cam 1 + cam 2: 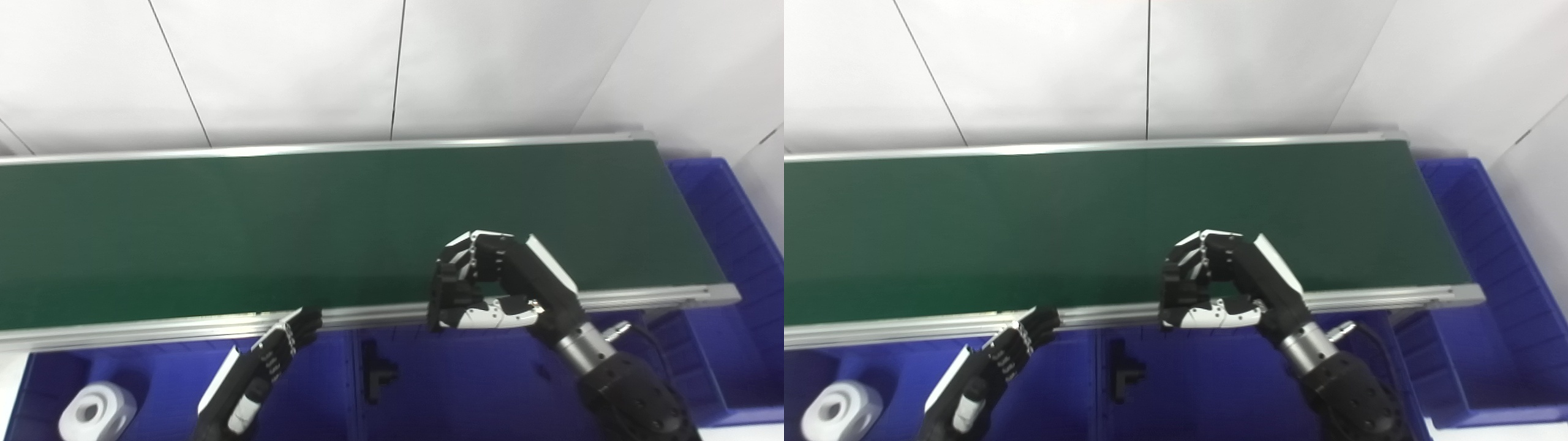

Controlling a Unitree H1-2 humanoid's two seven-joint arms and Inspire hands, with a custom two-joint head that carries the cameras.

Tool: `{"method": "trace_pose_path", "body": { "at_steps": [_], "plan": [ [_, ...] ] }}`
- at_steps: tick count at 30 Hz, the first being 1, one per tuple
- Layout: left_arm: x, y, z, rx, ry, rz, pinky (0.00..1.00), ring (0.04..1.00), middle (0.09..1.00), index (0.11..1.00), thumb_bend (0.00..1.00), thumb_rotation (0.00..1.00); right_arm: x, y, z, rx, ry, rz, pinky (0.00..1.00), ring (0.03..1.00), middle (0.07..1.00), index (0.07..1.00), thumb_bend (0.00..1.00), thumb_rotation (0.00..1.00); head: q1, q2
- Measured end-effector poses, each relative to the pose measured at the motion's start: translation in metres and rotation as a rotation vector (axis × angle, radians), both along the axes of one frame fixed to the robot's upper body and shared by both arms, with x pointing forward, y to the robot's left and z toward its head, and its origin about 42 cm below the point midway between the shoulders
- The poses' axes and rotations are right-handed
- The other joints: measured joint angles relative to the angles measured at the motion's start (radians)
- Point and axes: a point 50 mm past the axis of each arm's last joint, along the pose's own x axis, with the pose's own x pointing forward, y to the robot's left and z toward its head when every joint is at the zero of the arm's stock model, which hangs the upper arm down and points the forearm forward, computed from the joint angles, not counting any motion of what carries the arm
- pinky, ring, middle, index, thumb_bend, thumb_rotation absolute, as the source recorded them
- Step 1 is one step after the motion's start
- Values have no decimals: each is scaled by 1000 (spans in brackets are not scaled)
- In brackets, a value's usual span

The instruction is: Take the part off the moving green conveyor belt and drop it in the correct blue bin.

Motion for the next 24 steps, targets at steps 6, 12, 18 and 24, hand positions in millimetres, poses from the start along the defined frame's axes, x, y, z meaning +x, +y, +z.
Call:
{"method": "trace_pose_path", "body": {
  "at_steps": [6, 12, 18, 24],
  "plan": [
    [5, 7, 11, 3, 6, -4, 917, 909, 906, 873, 839, 954, -20, -10, -5, -63, 26, -44, 222, 279, 413, 536, 514, 0, 0, 25],
    [5, 7, 11, 8, 24, -17, 920, 909, 904, 866, 856, 945, -22, -14, -15, -155, 29, -93, 230, 300, 421, 537, 516, 0, 18, 37],
    [6, 7, 11, 6, 24, -14, 900, 899, 897, 863, 851, 941, -23, -8, -39, -320, 6, -100, 237, 306, 419, 532, 517, 0, 28, 43],
    [7, 5, 16, 0, 7, -15, 901, 900, 900, 865, 859, 943, -23, 19, -67, -566, -173, -31, 222, 273, 471, 486, 526, 0, 35, 48]
  ]
}}
